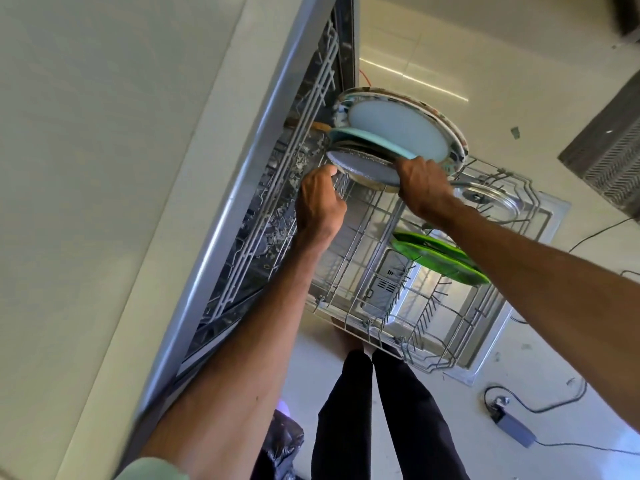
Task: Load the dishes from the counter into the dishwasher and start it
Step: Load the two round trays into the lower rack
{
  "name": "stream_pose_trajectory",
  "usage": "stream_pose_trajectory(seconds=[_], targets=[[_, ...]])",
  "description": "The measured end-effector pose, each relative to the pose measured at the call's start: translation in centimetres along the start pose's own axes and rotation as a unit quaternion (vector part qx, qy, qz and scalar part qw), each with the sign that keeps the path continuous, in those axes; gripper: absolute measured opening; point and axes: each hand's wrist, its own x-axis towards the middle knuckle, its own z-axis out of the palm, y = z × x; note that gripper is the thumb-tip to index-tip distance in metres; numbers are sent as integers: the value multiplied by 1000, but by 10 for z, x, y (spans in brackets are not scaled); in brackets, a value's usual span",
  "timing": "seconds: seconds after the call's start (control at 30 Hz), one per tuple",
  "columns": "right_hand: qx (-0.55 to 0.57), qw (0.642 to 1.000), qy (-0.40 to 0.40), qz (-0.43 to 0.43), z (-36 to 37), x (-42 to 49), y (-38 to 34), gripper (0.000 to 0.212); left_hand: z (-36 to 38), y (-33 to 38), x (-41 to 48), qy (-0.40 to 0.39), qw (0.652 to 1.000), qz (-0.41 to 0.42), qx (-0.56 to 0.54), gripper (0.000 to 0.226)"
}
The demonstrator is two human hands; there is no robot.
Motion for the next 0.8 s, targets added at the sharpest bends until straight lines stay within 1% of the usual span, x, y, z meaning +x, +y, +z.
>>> stream_pose_trajectory(seconds=[0.27, 0.4, 0.63, 0.7, 0.8], targets=[[-6, 1000, -12, -11, -2, 16, -2, 33, 0, 1, 1, -6, 1000, -5, 0, 41], [-22, 1000, -4, -17, 1, 14, 1, 40, 2, 2, 2, -8, 1000, 0, 6, 37], [-35, 999, 1, -33, 3, 16, 0, 30, 3, 5, 1, -29, 999, -15, 18, 38], [-40, 998, 5, -40, 5, 16, -1, 31, 3, 6, 1, -33, 999, -16, 18, 39], [-29, 996, 29, -78, 12, 17, 0, 35, 6, 7, 1, -41, 999, -23, 19, 39]])
